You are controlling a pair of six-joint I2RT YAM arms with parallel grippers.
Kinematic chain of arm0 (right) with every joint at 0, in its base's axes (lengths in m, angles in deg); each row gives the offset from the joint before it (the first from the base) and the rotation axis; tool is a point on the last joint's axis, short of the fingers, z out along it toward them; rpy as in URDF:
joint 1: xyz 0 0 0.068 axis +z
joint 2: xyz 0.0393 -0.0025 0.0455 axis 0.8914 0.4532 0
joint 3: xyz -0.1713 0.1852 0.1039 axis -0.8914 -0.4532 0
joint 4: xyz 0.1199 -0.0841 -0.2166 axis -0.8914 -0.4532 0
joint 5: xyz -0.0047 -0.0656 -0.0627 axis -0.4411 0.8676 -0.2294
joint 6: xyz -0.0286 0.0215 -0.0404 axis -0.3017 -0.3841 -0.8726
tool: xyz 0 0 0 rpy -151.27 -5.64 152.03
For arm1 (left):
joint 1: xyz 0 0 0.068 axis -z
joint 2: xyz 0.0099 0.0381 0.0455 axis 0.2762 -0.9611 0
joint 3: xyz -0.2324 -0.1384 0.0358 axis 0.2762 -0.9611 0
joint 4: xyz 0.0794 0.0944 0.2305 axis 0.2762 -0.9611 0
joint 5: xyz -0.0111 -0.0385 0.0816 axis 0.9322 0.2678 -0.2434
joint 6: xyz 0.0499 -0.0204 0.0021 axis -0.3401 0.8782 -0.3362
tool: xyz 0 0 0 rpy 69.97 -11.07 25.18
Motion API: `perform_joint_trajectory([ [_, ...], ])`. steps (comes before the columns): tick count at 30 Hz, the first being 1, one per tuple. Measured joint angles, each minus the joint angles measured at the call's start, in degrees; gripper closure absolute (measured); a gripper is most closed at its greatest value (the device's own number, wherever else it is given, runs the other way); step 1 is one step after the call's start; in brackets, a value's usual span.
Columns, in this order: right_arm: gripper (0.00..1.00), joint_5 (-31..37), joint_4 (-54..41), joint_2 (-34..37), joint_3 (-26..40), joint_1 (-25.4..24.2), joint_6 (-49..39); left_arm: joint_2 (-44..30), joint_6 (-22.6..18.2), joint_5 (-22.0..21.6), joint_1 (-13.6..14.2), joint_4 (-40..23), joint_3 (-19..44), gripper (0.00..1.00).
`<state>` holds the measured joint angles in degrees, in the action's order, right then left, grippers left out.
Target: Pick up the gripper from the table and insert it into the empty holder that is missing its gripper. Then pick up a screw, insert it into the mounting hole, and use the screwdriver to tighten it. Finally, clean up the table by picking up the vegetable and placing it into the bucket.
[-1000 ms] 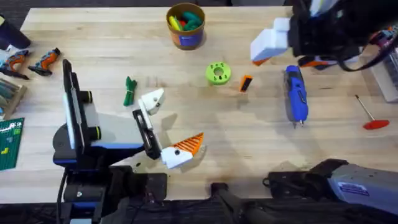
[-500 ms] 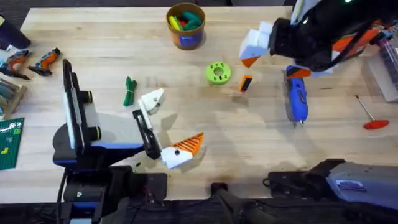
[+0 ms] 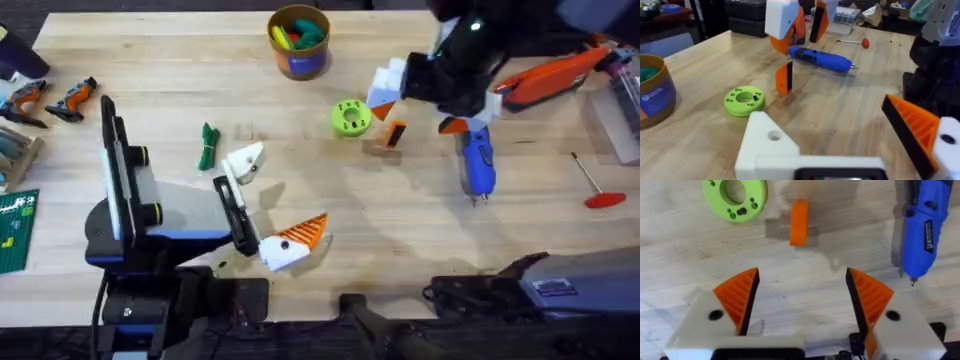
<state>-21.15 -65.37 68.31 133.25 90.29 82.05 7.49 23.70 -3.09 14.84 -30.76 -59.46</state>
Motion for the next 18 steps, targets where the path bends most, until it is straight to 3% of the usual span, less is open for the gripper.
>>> perform_joint_trajectory([
  [11, 0.011, 0.00, 6.28, 2.98, -5.31, -2.70, -0.94, 0.00, 0.00, 0.00, 0.00, 0.00, 0.00, 0.015],
  [18, 0.011, -0.02, 8.58, 6.57, -5.40, -3.08, -1.53, 0.00, 0.00, 0.02, 0.00, 0.00, 0.00, 0.015],
])
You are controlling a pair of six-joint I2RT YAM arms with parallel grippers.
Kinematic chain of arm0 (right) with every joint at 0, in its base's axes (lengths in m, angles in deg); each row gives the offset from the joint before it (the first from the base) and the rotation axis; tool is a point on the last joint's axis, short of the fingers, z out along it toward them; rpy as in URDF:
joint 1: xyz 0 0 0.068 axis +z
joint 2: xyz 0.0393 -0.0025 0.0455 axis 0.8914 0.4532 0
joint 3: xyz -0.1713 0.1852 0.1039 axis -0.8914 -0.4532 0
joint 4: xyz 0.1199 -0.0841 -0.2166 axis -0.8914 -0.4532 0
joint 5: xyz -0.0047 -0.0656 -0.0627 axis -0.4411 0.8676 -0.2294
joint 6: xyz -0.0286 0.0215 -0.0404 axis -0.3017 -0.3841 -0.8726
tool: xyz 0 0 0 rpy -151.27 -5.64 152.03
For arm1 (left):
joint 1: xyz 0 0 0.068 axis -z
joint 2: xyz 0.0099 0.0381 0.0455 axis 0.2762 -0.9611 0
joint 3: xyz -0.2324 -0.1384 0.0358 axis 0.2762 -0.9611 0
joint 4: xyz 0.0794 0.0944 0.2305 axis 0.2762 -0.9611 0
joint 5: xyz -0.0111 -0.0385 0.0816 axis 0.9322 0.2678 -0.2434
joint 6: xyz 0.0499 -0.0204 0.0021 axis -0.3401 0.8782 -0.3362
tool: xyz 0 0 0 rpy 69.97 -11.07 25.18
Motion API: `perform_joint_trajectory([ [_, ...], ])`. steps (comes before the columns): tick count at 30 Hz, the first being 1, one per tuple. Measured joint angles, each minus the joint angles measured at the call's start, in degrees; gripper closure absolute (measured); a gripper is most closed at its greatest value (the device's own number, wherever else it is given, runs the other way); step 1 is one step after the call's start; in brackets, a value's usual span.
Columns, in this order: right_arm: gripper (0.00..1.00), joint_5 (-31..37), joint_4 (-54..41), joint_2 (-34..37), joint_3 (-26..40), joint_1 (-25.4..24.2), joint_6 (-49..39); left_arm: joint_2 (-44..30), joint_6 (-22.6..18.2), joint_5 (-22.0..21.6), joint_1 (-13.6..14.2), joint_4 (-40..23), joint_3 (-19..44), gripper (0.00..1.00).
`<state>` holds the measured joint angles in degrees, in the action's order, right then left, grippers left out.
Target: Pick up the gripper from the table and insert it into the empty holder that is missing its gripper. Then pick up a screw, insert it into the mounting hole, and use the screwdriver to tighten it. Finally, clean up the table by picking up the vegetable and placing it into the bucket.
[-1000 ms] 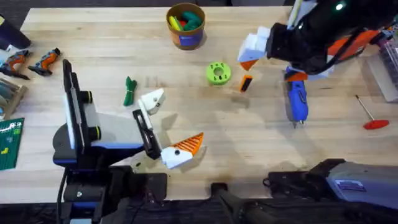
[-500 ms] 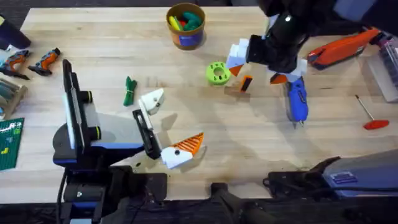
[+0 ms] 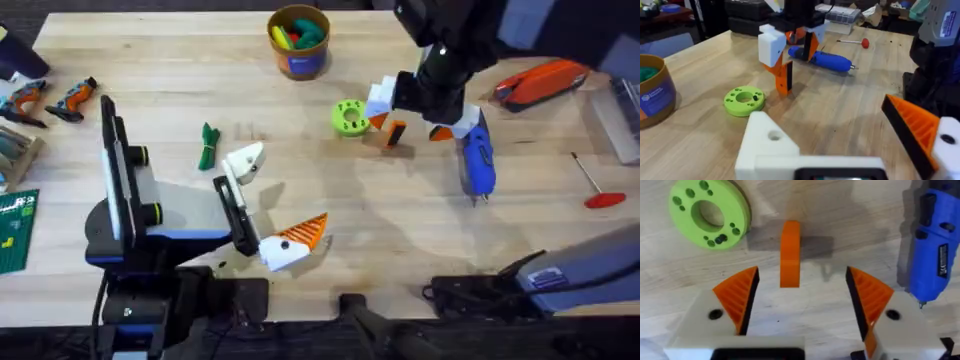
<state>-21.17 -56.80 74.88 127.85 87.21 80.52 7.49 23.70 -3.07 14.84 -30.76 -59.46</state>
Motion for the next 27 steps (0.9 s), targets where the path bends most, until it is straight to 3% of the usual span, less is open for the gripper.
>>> perform_joint_trajectory([
  [13, 0.041, 0.00, 3.12, 1.62, -0.02, 0.00, -0.22, 0.00, 0.00, -0.02, 0.00, 0.00, 0.00, 0.015],
  [20, 0.213, 0.00, 3.00, 2.00, -0.02, 0.00, -0.22, 0.00, 0.00, -0.02, 0.00, 0.00, 0.00, 0.015],
  [24, 0.366, 0.00, 2.89, 3.15, -0.05, 0.00, -0.39, -0.02, 0.00, -0.02, 0.00, 0.00, 0.00, 0.015],
  [27, 0.404, 0.00, 2.91, 3.44, -0.05, 0.00, -0.39, 0.00, 0.00, -0.02, 0.00, 0.00, 0.00, 0.015],
])
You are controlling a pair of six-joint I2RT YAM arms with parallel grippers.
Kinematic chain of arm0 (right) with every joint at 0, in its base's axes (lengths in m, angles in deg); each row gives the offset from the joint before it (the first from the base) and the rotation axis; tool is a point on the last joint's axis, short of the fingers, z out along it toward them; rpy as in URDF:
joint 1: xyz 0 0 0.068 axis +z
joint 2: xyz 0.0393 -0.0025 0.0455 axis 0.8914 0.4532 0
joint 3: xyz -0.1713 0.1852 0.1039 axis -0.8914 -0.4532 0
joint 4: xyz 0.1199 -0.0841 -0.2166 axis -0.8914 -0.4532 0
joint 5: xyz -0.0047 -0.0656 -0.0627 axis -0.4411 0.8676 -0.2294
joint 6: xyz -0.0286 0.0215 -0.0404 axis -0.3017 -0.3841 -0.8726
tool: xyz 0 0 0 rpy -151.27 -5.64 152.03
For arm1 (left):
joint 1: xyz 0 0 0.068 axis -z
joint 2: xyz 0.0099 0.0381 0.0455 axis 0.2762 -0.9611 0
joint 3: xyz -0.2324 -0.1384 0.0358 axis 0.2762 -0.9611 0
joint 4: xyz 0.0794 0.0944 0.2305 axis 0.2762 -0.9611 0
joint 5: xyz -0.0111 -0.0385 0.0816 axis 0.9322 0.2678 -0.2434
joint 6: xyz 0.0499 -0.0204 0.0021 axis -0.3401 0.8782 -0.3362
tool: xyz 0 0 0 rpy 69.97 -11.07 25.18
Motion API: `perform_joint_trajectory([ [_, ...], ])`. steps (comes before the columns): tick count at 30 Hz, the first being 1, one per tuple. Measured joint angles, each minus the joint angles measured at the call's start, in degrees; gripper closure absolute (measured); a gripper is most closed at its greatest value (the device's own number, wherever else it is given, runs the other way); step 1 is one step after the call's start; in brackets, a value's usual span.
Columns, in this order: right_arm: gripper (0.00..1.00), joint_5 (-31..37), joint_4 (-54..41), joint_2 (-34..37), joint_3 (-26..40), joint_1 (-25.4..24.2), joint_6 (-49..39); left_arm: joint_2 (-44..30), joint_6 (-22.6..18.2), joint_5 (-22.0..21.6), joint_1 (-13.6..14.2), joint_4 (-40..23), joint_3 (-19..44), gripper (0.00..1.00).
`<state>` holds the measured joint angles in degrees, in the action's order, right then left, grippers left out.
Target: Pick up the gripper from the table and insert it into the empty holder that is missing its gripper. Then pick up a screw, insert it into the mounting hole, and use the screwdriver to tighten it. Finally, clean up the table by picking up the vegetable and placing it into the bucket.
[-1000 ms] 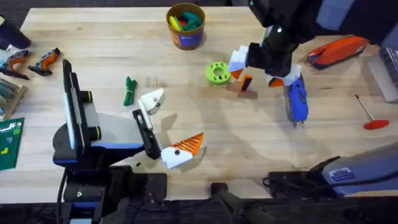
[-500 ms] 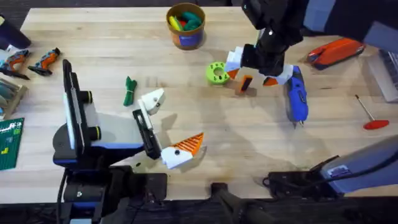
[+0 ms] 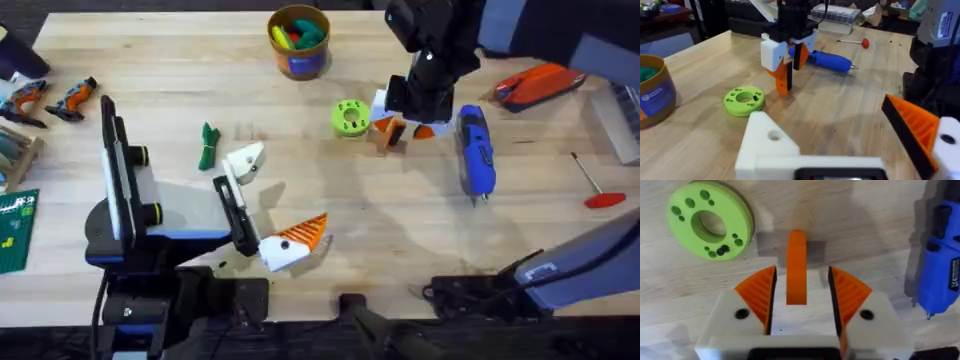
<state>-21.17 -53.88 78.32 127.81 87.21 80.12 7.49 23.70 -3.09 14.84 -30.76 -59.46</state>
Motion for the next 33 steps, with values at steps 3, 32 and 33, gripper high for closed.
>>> perform_joint_trajectory([
  [3, 0.452, -0.02, 0.26, 0.00, 0.00, 0.00, 0.00, 0.00, 0.00, 0.00, 0.00, 0.00, 0.00, 0.015],
  [32, 0.986, -1.79, -0.79, -4.77, -0.26, -0.13, -0.04, 0.00, 0.00, 0.00, 0.00, 0.00, 0.00, 0.015],
  [33, 0.986, -1.89, -0.79, -6.41, -0.26, -0.13, -0.04, 0.00, 0.00, 0.00, 0.00, 0.00, 0.00, 0.015],
])
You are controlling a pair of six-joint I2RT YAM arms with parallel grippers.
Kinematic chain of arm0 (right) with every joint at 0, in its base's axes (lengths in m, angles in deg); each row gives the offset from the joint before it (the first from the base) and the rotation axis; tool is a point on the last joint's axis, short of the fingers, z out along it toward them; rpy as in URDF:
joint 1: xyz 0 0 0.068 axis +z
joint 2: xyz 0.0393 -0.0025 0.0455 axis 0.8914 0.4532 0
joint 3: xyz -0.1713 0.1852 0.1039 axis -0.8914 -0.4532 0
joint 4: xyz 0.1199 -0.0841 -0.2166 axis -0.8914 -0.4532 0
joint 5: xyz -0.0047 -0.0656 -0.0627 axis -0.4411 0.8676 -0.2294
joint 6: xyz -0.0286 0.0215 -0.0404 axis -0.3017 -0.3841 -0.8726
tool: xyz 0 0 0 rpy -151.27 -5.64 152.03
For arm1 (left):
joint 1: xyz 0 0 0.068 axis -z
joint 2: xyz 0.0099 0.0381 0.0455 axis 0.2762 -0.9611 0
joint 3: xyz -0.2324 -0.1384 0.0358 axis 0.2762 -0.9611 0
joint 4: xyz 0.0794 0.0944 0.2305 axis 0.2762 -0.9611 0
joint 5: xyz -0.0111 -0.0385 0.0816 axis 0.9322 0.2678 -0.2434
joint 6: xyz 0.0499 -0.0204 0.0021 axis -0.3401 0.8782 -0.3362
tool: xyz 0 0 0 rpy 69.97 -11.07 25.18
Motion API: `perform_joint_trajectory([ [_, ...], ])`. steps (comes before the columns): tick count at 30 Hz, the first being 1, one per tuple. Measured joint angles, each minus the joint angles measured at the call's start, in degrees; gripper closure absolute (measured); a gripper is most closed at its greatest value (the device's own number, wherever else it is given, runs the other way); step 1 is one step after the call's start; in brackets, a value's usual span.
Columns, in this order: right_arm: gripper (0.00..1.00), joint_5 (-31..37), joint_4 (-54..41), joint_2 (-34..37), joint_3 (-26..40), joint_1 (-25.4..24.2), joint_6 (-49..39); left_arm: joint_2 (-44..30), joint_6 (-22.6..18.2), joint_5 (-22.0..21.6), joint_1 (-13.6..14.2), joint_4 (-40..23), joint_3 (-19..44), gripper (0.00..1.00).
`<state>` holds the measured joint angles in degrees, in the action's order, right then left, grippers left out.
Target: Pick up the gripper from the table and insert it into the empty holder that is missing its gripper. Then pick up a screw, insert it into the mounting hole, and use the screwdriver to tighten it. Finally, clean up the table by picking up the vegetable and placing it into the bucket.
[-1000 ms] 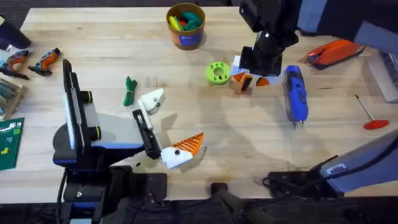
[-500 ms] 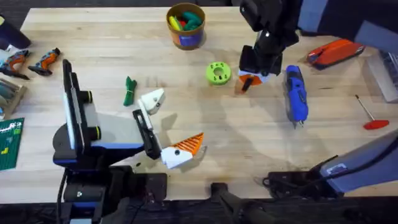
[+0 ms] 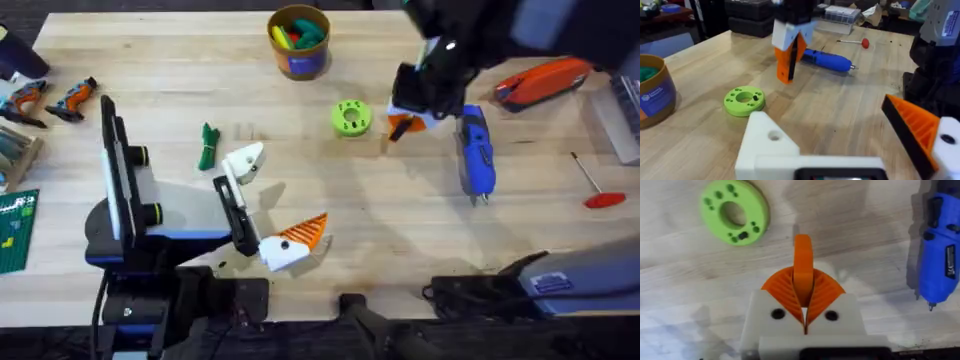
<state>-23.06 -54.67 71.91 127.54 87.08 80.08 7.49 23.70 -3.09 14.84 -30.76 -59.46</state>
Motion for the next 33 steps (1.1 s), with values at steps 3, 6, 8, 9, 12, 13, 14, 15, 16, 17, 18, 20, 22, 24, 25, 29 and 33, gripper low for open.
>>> perform_joint_trajectory([
  [3, 0.986, -0.10, 0.00, -5.42, 0.00, 0.00, 0.00, 0.00, 0.00, 0.00, 0.00, 0.00, 0.00, 0.015],
  [6, 0.987, -0.10, 0.35, -11.13, 0.00, 0.00, -0.02, 0.00, 0.00, 0.00, 0.00, 0.00, 0.00, 0.015],
  [8, 0.987, -0.10, 1.02, -14.64, 0.00, 0.00, -0.29, 0.00, -0.01, 0.00, 0.00, 0.00, 0.00, 0.015],
  [9, 0.987, -0.10, 1.31, -16.01, 0.00, 0.00, -0.44, 0.00, 0.00, 0.00, 0.00, 0.00, 0.00, 0.015],
  [12, 0.987, -0.10, 1.77, -19.60, 0.00, 0.00, -0.66, -0.02, -0.02, 0.00, 0.00, 0.00, 0.00, 0.014],
  [13, 0.987, -0.10, 2.13, -20.43, -0.11, 0.00, -0.66, -0.01, 0.00, 0.00, 0.00, 0.00, 0.00, 0.014],
  [14, 0.987, -0.10, 3.04, -21.32, -0.53, 0.00, -0.69, 0.00, -0.01, 0.00, 0.00, 0.00, 0.00, 0.014],
  [15, 0.987, -0.11, 4.22, -22.25, -1.36, 0.00, -0.82, 0.00, 0.00, 0.00, 0.00, 0.00, 0.00, 0.014],
  [16, 0.987, -0.22, 5.30, -23.00, -2.33, 0.00, -0.86, 0.00, -0.02, 0.00, 0.00, 0.00, 0.00, 0.015],
  [17, 0.987, -0.67, 7.18, -24.02, -3.89, -0.03, -1.00, 0.00, -0.02, 0.00, 0.00, 0.00, 0.00, 0.015],
  [18, 0.987, -1.40, 9.56, -25.06, -5.84, -0.24, -1.07, 0.00, -0.02, 0.00, 0.00, 0.00, 0.00, 0.015],
  [20, 0.987, -3.57, 14.22, -26.77, -9.77, -0.78, -1.11, -0.01, -0.01, 0.00, 0.00, 0.00, 0.00, 0.015],
  [22, 0.987, -6.91, 19.98, -28.39, -14.55, -1.86, -1.31, 0.00, 0.00, 0.00, 0.00, 0.00, 0.00, 0.015],
  [24, 0.987, -10.79, 25.96, -29.80, -19.06, -3.32, -1.49, 0.00, -0.02, 0.00, 0.00, 0.00, 0.00, 0.015],
  [25, 0.987, -13.27, 29.06, -30.44, -21.44, -4.26, -1.51, 0.00, -0.02, 0.00, 0.00, 0.00, 0.00, 0.015],
  [29, 0.988, -23.82, 40.01, -31.98, -28.89, -7.73, -1.45, -0.02, -0.02, 0.00, 0.00, 0.00, 0.00, 0.015],
  [33, 0.988, -37.20, 53.03, -32.12, -35.20, -10.86, -0.98, 0.00, -0.02, 0.00, 0.00, 0.00, 0.00, 0.015],
])
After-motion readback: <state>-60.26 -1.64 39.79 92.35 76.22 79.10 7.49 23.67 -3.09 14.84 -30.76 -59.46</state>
